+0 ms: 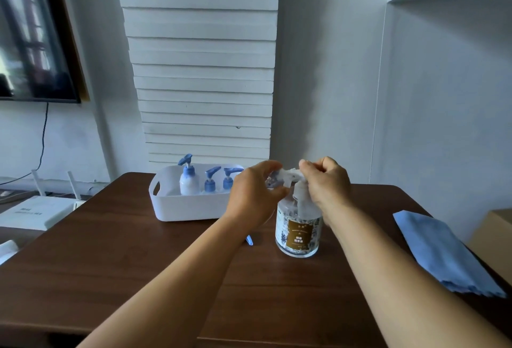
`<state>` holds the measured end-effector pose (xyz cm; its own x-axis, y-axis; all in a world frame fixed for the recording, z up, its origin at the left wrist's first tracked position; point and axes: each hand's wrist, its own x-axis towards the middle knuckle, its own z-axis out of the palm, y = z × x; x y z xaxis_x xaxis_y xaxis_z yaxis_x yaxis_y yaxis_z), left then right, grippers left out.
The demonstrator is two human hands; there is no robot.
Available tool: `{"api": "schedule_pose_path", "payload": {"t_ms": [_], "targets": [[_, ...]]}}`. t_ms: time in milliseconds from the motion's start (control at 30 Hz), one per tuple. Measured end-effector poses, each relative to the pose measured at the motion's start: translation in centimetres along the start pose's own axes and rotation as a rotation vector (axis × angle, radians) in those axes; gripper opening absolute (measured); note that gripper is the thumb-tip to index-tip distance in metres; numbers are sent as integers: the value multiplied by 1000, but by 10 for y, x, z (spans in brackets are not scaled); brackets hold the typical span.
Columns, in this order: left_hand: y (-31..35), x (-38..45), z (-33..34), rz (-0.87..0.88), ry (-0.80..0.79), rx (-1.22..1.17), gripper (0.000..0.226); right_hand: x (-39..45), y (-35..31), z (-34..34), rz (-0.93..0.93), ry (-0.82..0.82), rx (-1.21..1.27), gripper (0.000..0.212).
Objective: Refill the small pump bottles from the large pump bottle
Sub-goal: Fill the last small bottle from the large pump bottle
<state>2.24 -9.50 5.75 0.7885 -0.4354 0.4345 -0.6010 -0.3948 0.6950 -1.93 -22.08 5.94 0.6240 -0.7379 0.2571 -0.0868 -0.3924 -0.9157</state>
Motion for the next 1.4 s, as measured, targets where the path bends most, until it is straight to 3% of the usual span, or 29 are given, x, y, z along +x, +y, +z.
{"api": "schedule_pose_path", "payload": {"t_ms": [1267,1400], "targets": [[3,5,-5,27,15,-63,47,0,-17,-10,25,-54,6,28],[-1,5,-1,29,0,-52,46,-5,-5,-3,16,1,24,28]]}}
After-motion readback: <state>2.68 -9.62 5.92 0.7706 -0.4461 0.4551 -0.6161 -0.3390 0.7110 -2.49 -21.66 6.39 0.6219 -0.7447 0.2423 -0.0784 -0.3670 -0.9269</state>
